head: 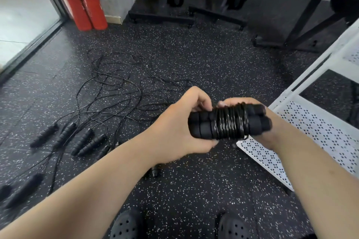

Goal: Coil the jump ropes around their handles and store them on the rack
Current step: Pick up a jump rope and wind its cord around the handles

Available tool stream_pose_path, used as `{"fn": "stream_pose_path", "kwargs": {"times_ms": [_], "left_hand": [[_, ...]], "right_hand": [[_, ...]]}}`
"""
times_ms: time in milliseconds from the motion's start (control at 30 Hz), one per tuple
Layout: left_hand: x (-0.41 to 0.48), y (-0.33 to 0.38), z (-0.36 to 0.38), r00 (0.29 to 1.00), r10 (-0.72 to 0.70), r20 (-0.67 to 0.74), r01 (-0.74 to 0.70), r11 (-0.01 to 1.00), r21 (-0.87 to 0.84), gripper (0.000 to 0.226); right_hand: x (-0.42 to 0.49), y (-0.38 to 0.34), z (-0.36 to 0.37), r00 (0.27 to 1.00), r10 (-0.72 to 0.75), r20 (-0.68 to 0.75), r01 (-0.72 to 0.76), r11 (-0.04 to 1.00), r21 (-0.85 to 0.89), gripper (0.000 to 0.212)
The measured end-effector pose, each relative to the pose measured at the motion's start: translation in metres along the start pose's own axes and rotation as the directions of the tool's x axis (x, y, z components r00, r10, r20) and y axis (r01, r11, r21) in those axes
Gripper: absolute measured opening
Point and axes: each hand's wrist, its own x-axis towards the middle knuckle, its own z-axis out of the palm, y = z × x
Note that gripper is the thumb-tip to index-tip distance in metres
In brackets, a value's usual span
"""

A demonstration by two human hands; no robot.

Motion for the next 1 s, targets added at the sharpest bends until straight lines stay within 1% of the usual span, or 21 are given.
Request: {"fn": "stream_pose_path", "kwargs": {"times_ms": [67, 100, 200, 300, 367, 433, 567, 667, 733, 800, 900, 1000], "left_hand": [[0.003, -0.006, -0.002, 0.997, -0.035, -0.069, 0.033, 0.999, -0.030, 0.062], [0.005, -0.009, -0.003, 0.994, -0.058, -0.087, 0.055, 0.998, -0.029, 0.061], [0.009, -0.018, -0.004, 0.987, -0.117, -0.114, 0.121, 0.992, 0.033, 0.057], [0.013, -0.030, -0.008, 0.971, -0.151, -0.185, 0.176, 0.977, 0.122, 0.057], [0.016, -0.038, -0.012, 0.962, -0.171, -0.211, 0.211, 0.960, 0.182, 0.060], [0.017, -0.043, -0.014, 0.959, -0.184, -0.218, 0.238, 0.937, 0.255, 0.062], [0.016, -0.048, -0.010, 0.960, -0.195, -0.200, 0.266, 0.858, 0.440, 0.062], [0.017, -0.056, -0.007, 0.960, -0.186, -0.208, 0.271, 0.795, 0.543, 0.058], [0.017, -0.059, -0.005, 0.966, -0.169, -0.195, 0.254, 0.754, 0.606, 0.059], [0.016, -0.059, -0.003, 0.973, -0.167, -0.161, 0.232, 0.714, 0.661, 0.064], [0.017, -0.057, 0.001, 0.989, -0.134, -0.059, 0.133, 0.660, 0.739, 0.071], [0.017, -0.051, 0.003, 0.995, -0.058, 0.076, -0.022, 0.641, 0.767, 0.068]], "right_hand": [[0.001, 0.001, 0.020, 0.990, 0.083, -0.116, -0.100, 0.985, -0.143, 0.031], [0.004, 0.004, 0.029, 0.986, 0.096, -0.135, -0.120, 0.977, -0.178, 0.035], [0.018, 0.009, 0.056, 0.976, 0.073, -0.204, -0.131, 0.949, -0.288, 0.043], [0.015, 0.011, 0.075, 0.987, 0.001, -0.160, -0.080, 0.869, -0.489, 0.041], [0.008, 0.009, 0.085, 0.992, -0.045, -0.116, -0.026, 0.835, -0.550, 0.034], [0.003, 0.008, 0.091, 0.997, -0.059, -0.059, 0.011, 0.797, -0.604, 0.028], [-0.014, 0.001, 0.092, 0.995, -0.094, 0.020, 0.076, 0.638, -0.766, 0.017], [-0.027, -0.009, 0.092, 0.992, -0.121, 0.041, 0.105, 0.593, -0.798, 0.012], [-0.031, -0.013, 0.091, 0.989, -0.145, 0.037, 0.114, 0.567, -0.816, 0.014], [-0.032, -0.017, 0.089, 0.984, -0.176, 0.012, 0.111, 0.562, -0.819, 0.018], [-0.027, -0.017, 0.082, 0.973, -0.230, -0.019, 0.128, 0.608, -0.783, 0.017], [-0.023, -0.021, 0.068, 0.974, -0.221, -0.050, 0.122, 0.698, -0.705, 0.015]]}}
